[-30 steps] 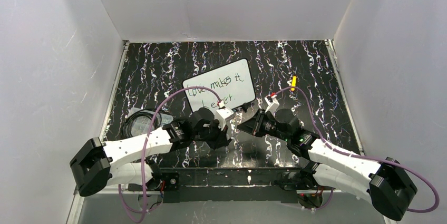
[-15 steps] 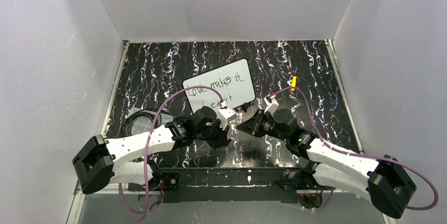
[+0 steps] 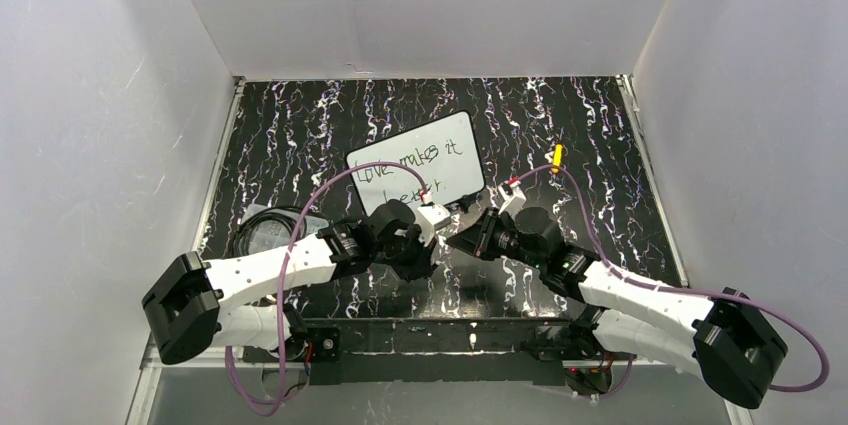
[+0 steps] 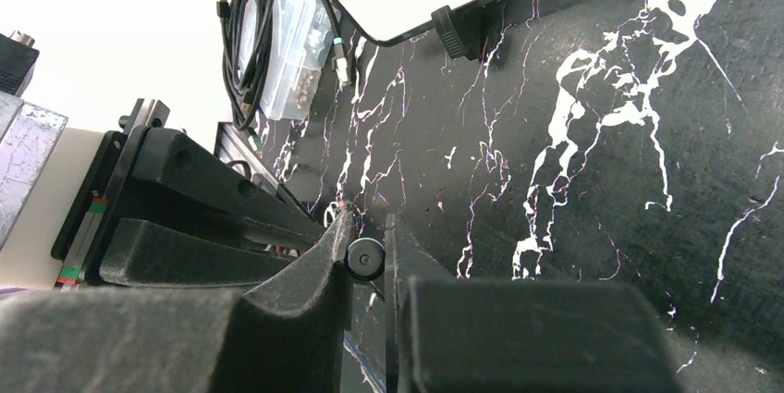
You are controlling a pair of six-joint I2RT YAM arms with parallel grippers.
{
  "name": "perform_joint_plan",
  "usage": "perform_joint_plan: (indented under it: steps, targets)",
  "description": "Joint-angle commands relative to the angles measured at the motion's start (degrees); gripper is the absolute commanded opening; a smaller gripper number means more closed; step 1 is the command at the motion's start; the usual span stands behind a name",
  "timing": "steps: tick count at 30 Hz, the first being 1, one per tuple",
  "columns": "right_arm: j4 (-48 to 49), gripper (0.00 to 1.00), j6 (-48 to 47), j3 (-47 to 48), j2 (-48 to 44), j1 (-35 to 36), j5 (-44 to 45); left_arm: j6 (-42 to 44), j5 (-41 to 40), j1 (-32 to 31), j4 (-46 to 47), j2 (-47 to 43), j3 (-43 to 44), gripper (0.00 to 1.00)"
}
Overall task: Write a sentence on the whiteboard
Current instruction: Insert the whiteboard marker without the cap into the pen cap.
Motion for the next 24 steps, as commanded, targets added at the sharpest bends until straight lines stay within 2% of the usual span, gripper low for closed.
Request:
perform_joint_plan:
  steps: [1,24]
  targets:
    - [-10.4,0.01,-2.0,-1.7,3.4,4.9,-9.4,0.3,-0.3,0.6,25.3,-2.6,10.7,0.0]
    - [-10.8,0.01,-0.6,-0.1,6.1,7.6,-8.9,1.5,-0.3,1.2,27.3,-1.9,13.1,0.0]
